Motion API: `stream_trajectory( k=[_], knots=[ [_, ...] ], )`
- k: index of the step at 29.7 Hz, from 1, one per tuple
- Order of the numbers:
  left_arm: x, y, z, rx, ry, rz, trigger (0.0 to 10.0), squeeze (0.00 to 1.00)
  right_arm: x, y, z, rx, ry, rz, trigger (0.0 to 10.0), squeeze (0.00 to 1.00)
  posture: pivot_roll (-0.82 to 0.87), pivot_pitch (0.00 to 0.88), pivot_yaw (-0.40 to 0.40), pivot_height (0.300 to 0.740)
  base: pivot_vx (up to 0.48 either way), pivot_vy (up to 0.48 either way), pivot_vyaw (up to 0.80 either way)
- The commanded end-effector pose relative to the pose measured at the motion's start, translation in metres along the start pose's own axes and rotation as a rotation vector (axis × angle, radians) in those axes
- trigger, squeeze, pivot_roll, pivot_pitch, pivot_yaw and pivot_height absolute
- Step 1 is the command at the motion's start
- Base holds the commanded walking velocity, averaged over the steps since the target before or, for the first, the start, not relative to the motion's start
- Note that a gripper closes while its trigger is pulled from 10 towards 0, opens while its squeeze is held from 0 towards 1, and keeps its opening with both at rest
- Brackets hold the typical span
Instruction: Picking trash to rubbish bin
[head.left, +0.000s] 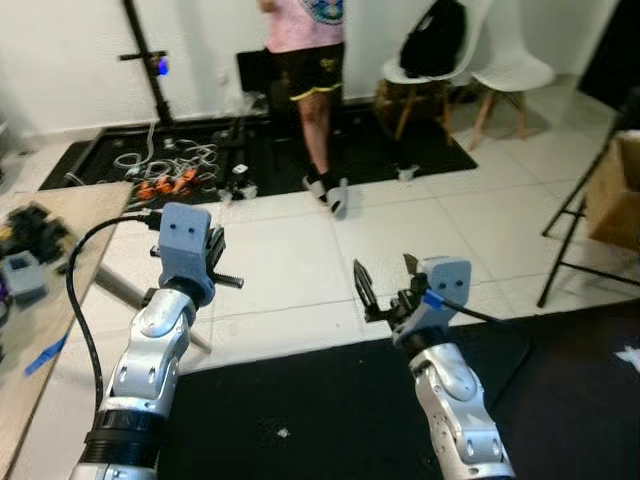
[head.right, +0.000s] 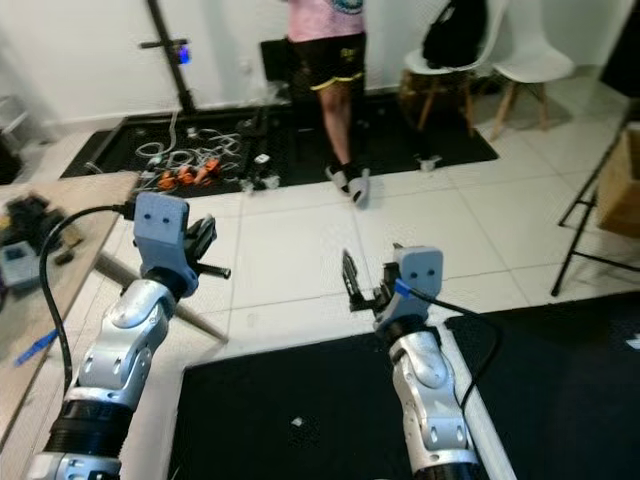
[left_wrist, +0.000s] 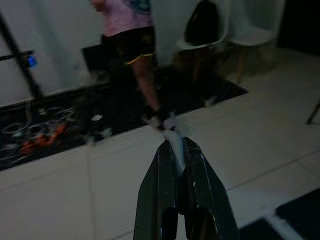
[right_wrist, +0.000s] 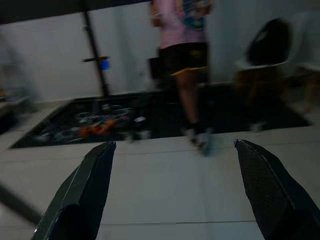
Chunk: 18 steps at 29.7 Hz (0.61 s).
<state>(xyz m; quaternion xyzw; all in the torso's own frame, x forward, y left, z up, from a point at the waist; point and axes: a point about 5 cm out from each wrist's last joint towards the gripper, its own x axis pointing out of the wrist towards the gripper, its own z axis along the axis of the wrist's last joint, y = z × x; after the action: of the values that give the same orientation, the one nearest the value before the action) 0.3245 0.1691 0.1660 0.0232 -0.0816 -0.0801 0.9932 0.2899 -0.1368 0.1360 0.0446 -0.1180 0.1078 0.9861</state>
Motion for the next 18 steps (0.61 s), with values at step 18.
stream_trajectory(
  k=[18],
  knots=[
    [-0.015, 0.005, -0.020, -0.016, 0.040, 0.026, 10.0, 0.00, -0.007, -0.003, -0.018, -0.006, 0.073, 0.017, 10.0, 0.00, 0.00, 0.083, 0.075, 0.740, 0.000, 0.000, -0.58]
  ],
)
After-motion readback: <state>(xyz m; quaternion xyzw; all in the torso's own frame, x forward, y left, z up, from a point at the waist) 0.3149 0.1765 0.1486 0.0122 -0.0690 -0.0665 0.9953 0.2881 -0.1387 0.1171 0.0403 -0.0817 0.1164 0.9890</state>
